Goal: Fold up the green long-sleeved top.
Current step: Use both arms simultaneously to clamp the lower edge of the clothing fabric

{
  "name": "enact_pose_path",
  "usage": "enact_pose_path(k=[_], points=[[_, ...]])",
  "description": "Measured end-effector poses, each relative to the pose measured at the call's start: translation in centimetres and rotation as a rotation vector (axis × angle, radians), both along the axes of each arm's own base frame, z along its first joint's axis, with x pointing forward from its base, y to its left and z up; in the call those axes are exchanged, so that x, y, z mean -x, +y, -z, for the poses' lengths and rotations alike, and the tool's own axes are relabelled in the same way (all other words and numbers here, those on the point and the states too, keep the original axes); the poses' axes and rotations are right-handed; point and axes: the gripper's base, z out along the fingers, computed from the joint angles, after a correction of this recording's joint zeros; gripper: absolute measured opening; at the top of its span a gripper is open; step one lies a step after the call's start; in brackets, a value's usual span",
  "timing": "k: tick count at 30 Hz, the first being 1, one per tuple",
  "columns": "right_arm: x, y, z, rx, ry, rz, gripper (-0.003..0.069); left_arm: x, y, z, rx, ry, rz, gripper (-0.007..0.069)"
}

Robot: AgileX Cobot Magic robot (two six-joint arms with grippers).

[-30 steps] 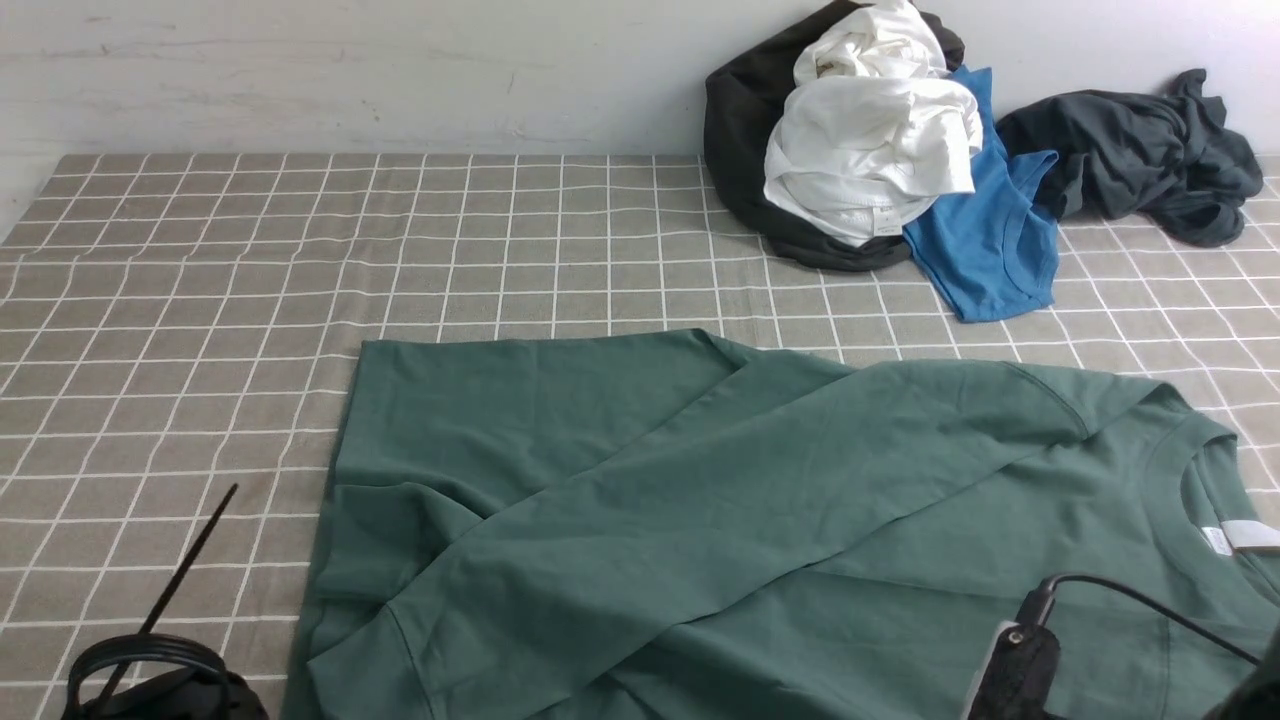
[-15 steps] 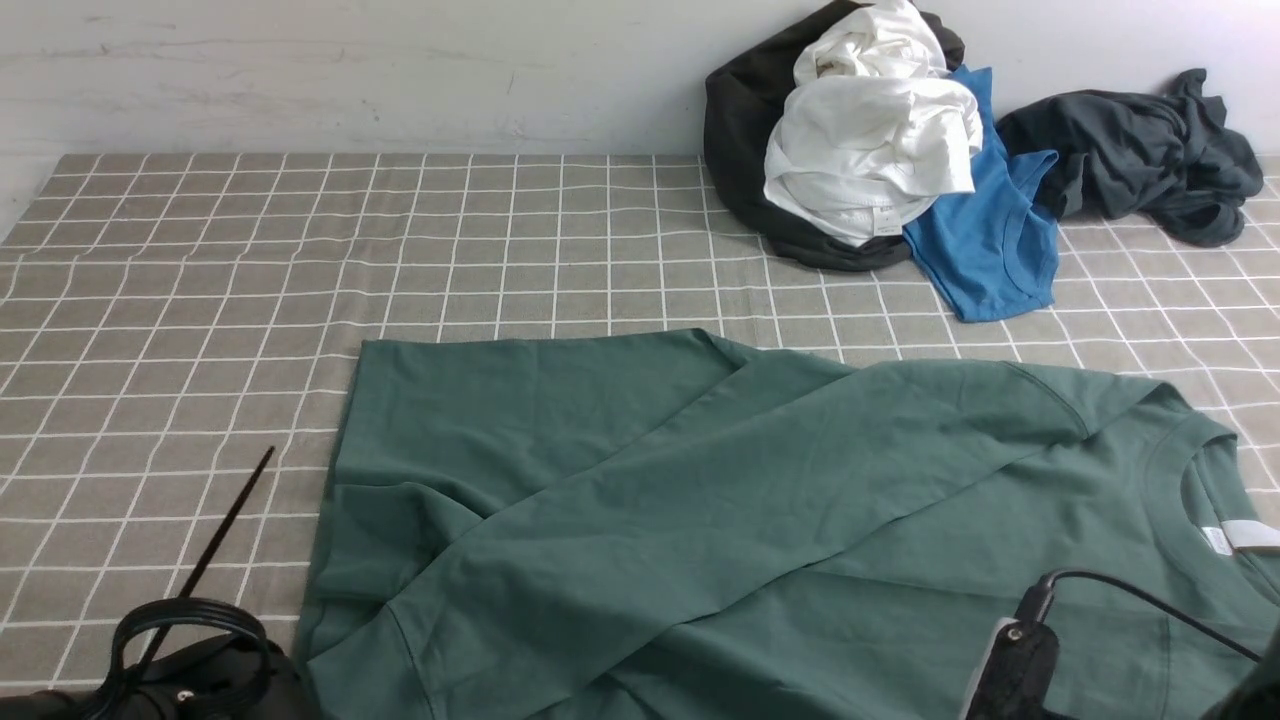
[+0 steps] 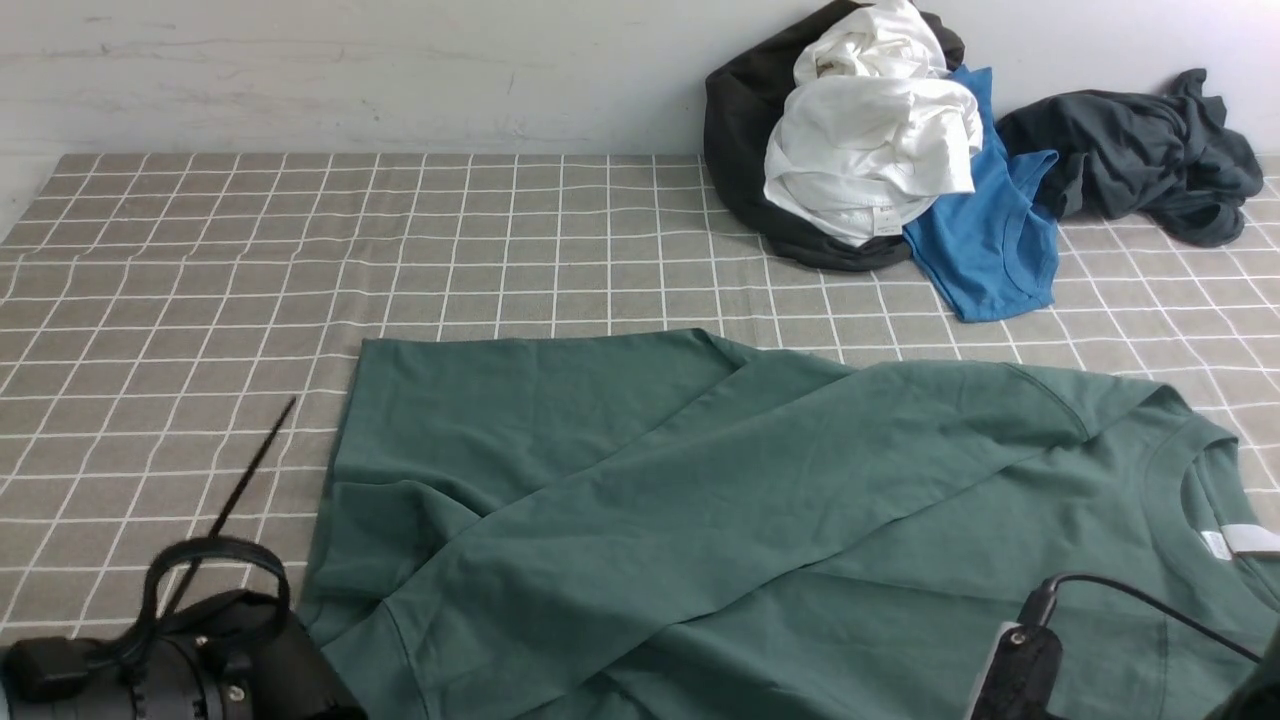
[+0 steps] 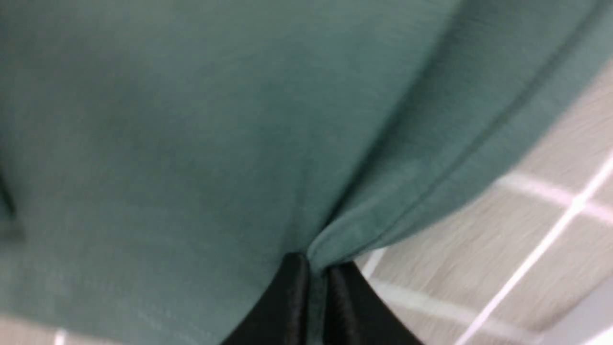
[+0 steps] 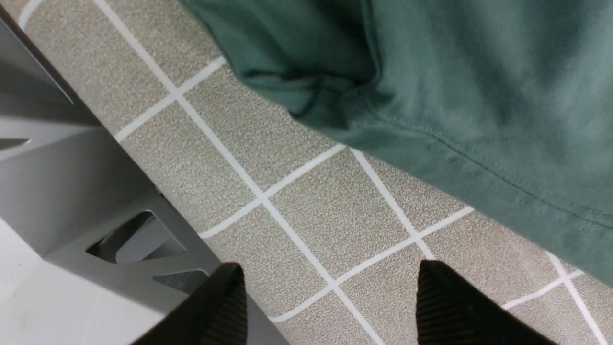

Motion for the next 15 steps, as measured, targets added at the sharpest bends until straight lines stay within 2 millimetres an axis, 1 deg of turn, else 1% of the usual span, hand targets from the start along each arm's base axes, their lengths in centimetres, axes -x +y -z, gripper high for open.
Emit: enact_pose_path(k=[2,4,8,9,11,15], points=[[0.1,-0.1,0.0,0.012,0.011,-0.001,0.0442,-0.5,0.8,-0.6,-0.017,0.012,-0.044,0.0024],[0.1,-0.1,-0.3,0.023,0.022,-0.002,0.0442,-0.9,1.9,-1.7,-0.009,0.003,-0.089,0.0024],[-0.4,0.1,-1.3,0.035,-0.001,-0.018,0.0442,-1.0,3.9,-3.3,0.012,-0.011,-0.145,0.0024],[-0.5,0.1,-1.4,0.036,-0.004,-0.02,0.0442,-1.0,4.0,-3.4,0.016,-0.013,-0.149,0.0024],[-1.0,0.0,-1.6,0.064,-0.054,-0.048,0.0444,-0.9,4.6,-4.2,0.041,-0.032,-0.183,0.0024],[-1.7,-0.4,-1.5,0.1,-0.135,-0.095,0.0458,-0.7,4.7,-4.5,0.057,-0.043,-0.188,0.0024]])
